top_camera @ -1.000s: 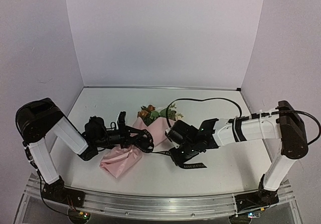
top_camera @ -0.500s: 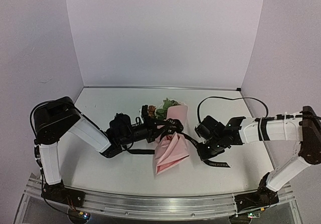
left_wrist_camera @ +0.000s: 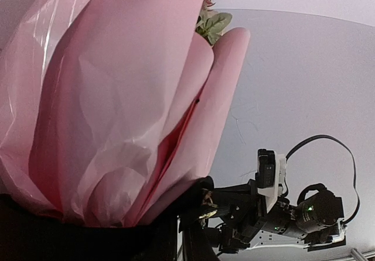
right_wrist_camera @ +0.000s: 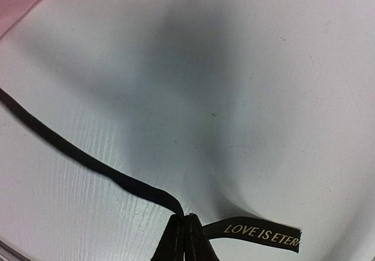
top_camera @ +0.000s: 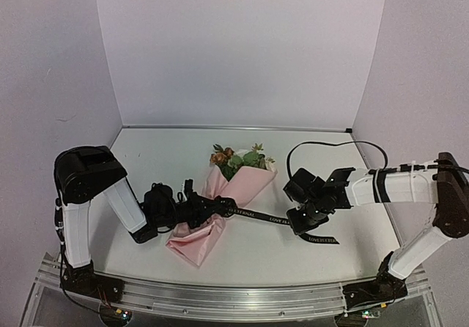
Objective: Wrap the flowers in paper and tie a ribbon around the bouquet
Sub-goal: Cross the half-tied ribbon over the folded bouquet.
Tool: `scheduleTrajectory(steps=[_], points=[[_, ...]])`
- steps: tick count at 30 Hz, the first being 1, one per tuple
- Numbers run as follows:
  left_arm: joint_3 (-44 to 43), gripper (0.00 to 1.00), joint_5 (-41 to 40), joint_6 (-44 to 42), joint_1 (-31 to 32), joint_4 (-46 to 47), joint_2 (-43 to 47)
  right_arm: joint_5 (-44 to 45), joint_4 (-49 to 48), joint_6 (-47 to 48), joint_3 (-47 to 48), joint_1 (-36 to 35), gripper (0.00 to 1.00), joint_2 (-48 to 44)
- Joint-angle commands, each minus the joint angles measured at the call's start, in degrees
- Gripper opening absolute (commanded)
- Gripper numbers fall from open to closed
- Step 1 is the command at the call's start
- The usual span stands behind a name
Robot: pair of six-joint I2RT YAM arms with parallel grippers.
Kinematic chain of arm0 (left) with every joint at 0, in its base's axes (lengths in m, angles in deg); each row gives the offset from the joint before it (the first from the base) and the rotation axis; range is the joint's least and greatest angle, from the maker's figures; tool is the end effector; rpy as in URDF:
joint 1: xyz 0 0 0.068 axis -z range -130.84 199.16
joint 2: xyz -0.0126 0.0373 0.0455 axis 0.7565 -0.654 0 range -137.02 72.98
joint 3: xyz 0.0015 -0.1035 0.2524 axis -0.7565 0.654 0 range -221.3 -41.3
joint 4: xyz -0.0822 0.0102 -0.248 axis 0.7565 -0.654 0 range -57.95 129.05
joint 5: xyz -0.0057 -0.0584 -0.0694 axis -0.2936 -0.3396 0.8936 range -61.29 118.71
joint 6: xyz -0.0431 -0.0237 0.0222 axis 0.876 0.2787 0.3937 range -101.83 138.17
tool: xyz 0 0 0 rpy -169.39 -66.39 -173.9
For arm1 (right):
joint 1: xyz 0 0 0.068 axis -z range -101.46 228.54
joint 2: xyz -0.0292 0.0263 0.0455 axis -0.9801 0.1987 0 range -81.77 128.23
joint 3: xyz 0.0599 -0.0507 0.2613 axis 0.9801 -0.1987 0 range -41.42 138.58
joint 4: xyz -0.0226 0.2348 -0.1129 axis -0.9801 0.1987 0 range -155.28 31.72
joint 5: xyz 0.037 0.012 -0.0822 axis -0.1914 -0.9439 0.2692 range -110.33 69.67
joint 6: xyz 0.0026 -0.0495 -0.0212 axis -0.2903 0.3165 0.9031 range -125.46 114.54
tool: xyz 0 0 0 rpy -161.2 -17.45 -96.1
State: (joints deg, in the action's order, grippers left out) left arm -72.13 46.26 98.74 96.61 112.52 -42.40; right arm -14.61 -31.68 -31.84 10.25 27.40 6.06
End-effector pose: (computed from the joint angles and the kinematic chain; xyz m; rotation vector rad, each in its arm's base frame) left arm 0.2099 -0.2444 0.0931 -0.3539 2.1572 -1.7516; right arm 0.1792 0.2167 0.1786 -0.5752 2.7375 0.2038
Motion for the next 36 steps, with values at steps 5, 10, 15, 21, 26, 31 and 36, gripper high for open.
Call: scheduleTrajectory(steps=[5,10,15,21,26,31,36], points=[[-1.2,0.31,1.1,-6.4,-1.1,-3.8,9.7,-5.3,1.7,2.2,4.9,-0.7,0.0,1.5],[-4.4,0.35,0.2,-11.7,-1.2,-18.0,15.7,-8.6,2.9,5.6,7.7,-4.4,0.0,1.7],[-10.3,0.36,-1.1,-22.2,-1.2,-42.7,22.9,-10.3,2.9,5.2,9.3,-6.5,0.0,2.6],[-20.1,0.39,-4.6,-43.9,-1.0,-75.1,28.2,-13.8,-4.8,-2.1,8.5,-7.8,0.0,4.5],[-27.4,0.4,-4.1,-53.6,1.2,-89.1,26.4,-14.7,-17.1,-10.1,6.1,-8.9,0.0,6.9],[-30.1,0.41,1.1,-50.8,2.2,-89.0,23.5,-11.5,-20.1,-12.4,3.2,-8.9,0.0,7.0],[-31.3,0.49,2.1,-45.7,3.1,-86.1,20.8,-11.2,-22.9,-13.5,0.7,-8.9,0.01,7.1]])
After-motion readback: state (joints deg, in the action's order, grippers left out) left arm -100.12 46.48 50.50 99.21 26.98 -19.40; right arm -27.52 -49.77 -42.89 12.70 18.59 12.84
